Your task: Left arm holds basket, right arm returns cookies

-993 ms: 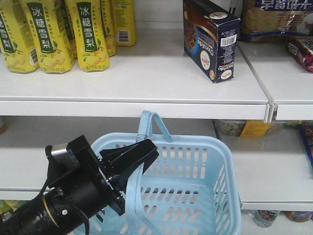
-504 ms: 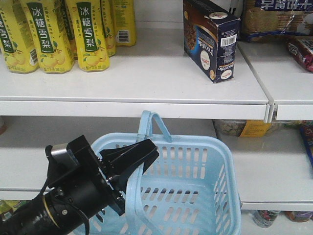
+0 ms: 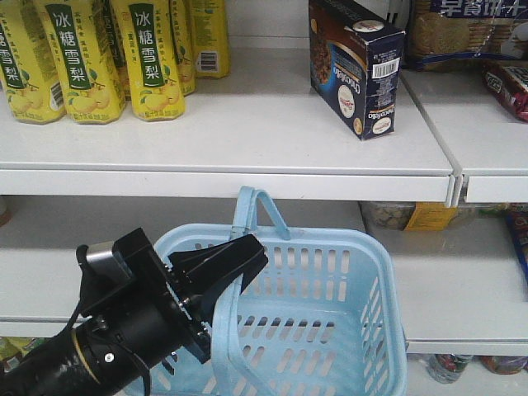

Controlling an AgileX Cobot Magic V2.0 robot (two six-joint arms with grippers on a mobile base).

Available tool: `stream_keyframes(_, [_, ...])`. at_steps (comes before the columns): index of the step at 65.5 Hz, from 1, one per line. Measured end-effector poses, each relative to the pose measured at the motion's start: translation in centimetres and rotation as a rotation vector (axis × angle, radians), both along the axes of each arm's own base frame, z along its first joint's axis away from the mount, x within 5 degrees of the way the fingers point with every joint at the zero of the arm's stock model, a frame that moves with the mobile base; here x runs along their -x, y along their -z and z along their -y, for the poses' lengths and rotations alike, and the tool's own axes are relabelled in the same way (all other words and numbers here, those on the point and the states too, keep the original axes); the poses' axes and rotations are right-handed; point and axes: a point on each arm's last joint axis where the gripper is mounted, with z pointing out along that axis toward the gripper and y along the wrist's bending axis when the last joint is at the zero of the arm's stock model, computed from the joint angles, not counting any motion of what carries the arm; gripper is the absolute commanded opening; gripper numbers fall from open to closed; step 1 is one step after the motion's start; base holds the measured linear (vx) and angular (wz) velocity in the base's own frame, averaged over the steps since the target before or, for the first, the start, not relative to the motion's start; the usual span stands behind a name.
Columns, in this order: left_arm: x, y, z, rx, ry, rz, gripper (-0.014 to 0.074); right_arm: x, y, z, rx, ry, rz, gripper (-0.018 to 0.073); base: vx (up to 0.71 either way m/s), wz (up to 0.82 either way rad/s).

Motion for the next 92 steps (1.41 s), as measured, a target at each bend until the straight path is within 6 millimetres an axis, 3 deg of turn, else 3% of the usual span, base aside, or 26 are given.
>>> stream_keyframes(31, [0.1,-0.1,0.0,-0.004,0.01,0.007,-0.0003,0.0,0.0,0.0,0.0,0.0,0.0,-0.0011,0.0,0.0])
stream_keyframes(61, [2.4,-3.6,-1.1,0.039,0.1,0.094,-0.0003,0.0,0.0,0.0,0.0,0.0,0.0,-0.0011,0.0,0.0])
stream_keyframes(72, [3.7,-3.2,-2.4,0.03,0.1,0.073,-0.0003,0.0,0.0,0.0,0.0,0.0,0.0,-0.0011,0.0,0.0])
stream_keyframes(92, [6.8,-0.6,-6.1,-0.037,0.061,0.011,-0.0003,0.0,0.0,0.0,0.0,0.0,0.0,-0.0011,0.0,0.0])
